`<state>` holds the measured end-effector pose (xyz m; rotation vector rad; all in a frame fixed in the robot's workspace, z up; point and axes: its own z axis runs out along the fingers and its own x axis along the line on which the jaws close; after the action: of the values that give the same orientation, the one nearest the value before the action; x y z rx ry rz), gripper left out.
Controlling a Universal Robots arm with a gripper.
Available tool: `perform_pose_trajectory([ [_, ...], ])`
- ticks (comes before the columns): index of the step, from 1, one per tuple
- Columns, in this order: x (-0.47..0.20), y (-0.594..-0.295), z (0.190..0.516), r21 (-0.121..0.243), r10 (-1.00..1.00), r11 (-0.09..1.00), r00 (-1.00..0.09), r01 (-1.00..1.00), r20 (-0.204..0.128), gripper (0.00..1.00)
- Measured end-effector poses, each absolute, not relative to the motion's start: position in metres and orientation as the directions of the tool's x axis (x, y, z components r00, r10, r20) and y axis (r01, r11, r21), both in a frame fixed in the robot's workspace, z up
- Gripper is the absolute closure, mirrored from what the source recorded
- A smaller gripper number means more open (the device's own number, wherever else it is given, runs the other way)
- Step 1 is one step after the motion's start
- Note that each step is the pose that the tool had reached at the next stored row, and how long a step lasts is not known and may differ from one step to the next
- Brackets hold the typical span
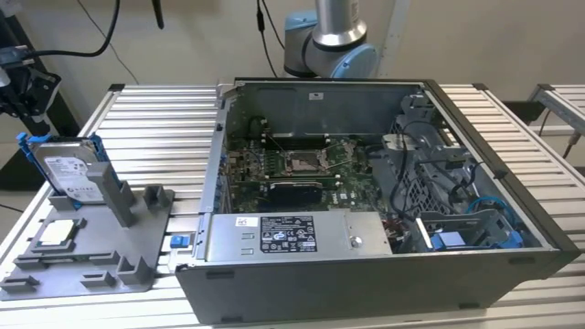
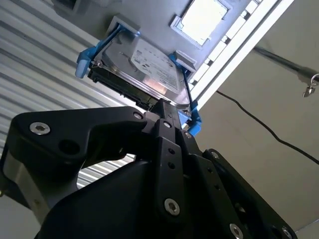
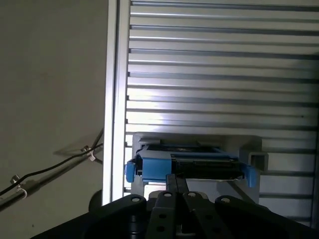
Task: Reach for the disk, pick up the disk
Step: 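Pick up the disk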
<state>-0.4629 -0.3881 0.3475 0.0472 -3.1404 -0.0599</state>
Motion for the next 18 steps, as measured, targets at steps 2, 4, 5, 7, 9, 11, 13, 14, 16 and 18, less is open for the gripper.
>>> perform_pose_trajectory([
  [2,-0.4630,-0.3881,0.3475,0.038,-0.064,0.997,-0.998,-0.064,0.000,1.00],
  [4,-0.4631,-0.3881,0.3474,0.038,-0.101,0.994,-0.995,-0.100,0.000,1.00],
  [5,-0.4631,-0.3881,0.3473,0.038,-0.119,0.992,-0.993,-0.119,0.000,1.00],
  [7,-0.4630,-0.3881,0.3473,0.038,-0.156,0.987,-0.988,-0.156,0.000,1.00],
  [9,-0.4630,-0.3881,0.3473,0.038,-0.191,0.981,-0.982,-0.191,0.000,1.00],
  [11,-0.4630,-0.3881,0.3472,0.038,-0.226,0.973,-0.974,-0.226,0.000,1.00],
  [13,-0.4630,-0.3881,0.3470,0.038,-0.261,0.965,-0.965,-0.261,0.000,1.00],
  [14,-0.4630,-0.3881,0.3469,0.038,-0.280,0.959,-0.960,-0.280,0.000,1.00],
  [16,-0.4630,-0.3881,0.3468,0.038,-0.313,0.949,-0.950,-0.313,0.000,1.00],
  [18,-0.4630,-0.3881,0.3465,0.038,-0.349,0.936,-0.937,-0.349,0.000,1.00],
])
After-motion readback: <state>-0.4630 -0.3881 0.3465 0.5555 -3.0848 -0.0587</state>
